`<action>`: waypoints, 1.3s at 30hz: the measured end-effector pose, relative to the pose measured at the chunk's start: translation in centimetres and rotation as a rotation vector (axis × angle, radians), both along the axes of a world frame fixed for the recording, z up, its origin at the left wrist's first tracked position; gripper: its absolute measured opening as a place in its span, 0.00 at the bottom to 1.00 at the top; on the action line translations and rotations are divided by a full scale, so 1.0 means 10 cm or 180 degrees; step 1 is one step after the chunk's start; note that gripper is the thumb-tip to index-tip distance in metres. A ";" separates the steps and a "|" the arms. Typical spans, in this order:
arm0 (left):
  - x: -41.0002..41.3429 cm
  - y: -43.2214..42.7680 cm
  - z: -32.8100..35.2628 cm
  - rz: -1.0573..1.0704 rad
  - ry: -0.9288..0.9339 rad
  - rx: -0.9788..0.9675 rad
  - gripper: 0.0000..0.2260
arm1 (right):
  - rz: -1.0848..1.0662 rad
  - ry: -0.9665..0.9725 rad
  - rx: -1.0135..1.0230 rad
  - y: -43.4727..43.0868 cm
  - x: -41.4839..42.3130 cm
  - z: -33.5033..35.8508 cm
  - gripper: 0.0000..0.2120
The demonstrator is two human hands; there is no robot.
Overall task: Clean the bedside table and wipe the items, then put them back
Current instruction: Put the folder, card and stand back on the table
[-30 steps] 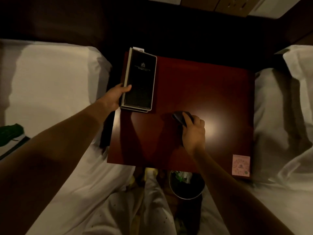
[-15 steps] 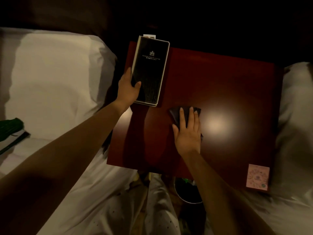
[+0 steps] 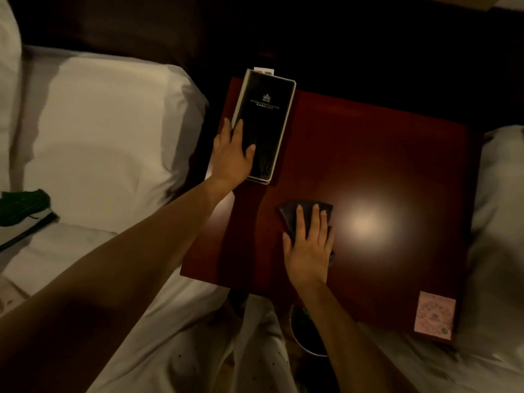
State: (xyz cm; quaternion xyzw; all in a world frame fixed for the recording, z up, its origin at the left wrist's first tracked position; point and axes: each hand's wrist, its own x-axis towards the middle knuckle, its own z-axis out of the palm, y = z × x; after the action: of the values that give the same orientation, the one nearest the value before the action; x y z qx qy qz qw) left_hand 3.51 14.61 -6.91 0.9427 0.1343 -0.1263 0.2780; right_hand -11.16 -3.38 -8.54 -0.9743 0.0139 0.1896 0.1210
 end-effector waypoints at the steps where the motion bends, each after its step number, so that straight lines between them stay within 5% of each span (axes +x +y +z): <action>1: 0.00 0.01 0.04 0.0027 0.0039 -0.0045 0.28 | -0.0038 0.0017 0.0001 0.02 0.03 0.05 0.28; 6: -0.09 0.23 0.28 -0.0044 0.0026 -0.0196 0.28 | -0.0133 -0.0292 0.0316 0.37 0.39 0.40 0.24; 19: -1.06 2.15 0.65 0.0556 0.0655 0.0174 0.25 | 0.1599 0.0148 0.0315 2.16 1.19 0.90 0.24; 29: -2.22 3.25 0.59 0.2414 0.0419 -0.0966 0.29 | 0.1971 0.0791 0.0759 3.76 0.50 0.77 0.29; 39: -2.62 3.93 0.55 0.3202 -0.0032 -0.0366 0.24 | 0.2170 0.1245 0.0732 4.70 0.16 0.54 0.26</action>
State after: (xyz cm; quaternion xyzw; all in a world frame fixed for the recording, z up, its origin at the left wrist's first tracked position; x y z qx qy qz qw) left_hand -22.71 53.89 -1.37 0.7450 0.5634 0.0206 0.3565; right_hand -9.58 43.62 -3.17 -0.8488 -0.3083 0.4008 0.1545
